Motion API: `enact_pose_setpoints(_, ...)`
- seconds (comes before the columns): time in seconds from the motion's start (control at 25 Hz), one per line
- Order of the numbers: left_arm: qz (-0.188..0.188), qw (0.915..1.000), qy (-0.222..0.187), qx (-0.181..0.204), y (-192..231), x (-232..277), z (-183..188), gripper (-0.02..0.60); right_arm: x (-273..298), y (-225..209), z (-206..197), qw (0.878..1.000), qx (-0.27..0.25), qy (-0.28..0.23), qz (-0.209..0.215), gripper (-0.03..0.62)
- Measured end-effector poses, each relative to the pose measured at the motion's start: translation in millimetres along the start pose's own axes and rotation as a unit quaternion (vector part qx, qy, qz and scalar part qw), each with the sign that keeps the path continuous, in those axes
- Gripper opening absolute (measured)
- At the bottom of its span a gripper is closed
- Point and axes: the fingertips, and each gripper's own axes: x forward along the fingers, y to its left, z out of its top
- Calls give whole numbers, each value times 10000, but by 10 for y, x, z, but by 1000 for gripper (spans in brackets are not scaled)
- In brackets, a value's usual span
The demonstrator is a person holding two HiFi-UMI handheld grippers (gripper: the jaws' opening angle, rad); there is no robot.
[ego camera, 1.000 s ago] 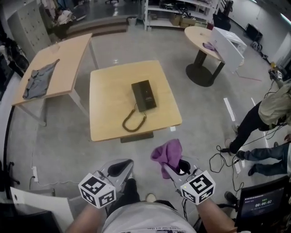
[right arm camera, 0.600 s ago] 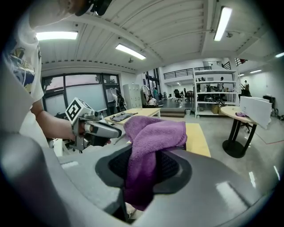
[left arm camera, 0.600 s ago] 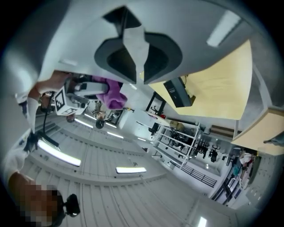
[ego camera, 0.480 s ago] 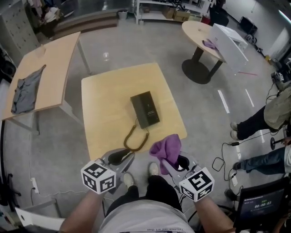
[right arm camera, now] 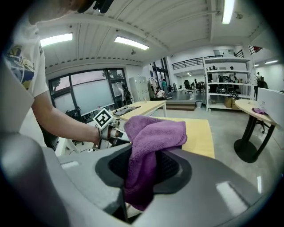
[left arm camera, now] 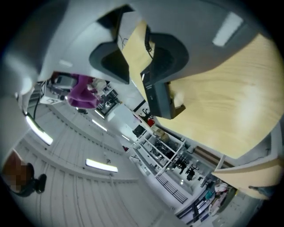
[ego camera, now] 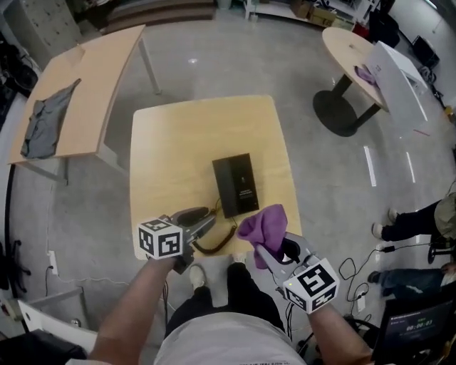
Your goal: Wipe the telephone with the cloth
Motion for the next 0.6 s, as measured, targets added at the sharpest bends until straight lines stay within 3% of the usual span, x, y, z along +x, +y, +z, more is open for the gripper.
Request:
enact_pose_setpoints(0.2,-7,9982,-26,-599,401,346,47,168,114,-286,-49,9994,-43,237,257,118)
enact_pose_setpoints(0.6,-224,9926,-99,-1187,739,744,130,202,250,-603,-159,9965,-22,659,504,118)
